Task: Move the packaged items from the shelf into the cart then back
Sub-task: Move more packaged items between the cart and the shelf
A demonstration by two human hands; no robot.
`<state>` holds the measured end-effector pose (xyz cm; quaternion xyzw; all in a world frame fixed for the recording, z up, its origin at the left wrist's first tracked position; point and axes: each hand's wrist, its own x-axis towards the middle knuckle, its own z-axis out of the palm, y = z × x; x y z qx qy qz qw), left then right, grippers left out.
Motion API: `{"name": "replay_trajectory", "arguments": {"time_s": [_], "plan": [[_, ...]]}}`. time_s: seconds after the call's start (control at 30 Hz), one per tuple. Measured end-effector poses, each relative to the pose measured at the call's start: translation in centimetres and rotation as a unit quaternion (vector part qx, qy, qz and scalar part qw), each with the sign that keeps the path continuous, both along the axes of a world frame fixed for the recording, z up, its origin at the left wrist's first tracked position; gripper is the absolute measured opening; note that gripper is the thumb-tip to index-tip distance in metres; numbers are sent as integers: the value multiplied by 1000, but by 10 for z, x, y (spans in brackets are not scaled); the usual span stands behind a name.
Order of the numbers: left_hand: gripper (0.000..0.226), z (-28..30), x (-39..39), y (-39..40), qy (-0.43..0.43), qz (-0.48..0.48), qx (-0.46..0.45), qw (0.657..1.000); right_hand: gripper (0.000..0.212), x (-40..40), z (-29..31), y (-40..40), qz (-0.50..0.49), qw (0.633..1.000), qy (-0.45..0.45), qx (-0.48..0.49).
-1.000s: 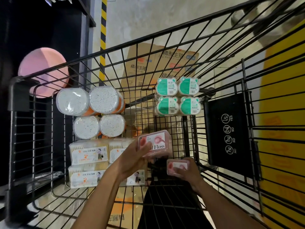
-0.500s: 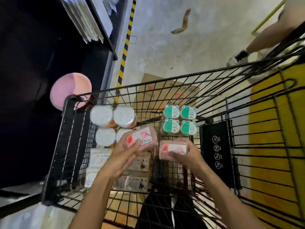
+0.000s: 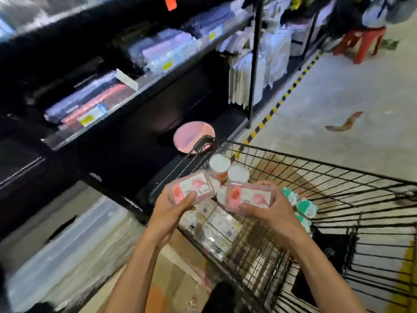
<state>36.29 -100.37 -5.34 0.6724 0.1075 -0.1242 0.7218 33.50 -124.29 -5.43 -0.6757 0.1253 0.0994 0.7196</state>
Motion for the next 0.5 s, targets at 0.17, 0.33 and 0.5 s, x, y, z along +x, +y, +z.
{"name": "replay_trajectory", "arguments": {"time_s": [0.17, 0.33, 0.5], "plan": [[38, 39, -61, 52, -44, 92, 41, 994, 69, -5, 29, 58, 102, 994, -41, -4], [44, 57, -126, 122, -55, 203, 94, 973, 65, -24, 51, 136, 212, 974, -74, -16], [44, 64, -210, 201, -52, 304, 132, 942, 58, -61, 64, 237, 309, 944, -110, -16]]}}
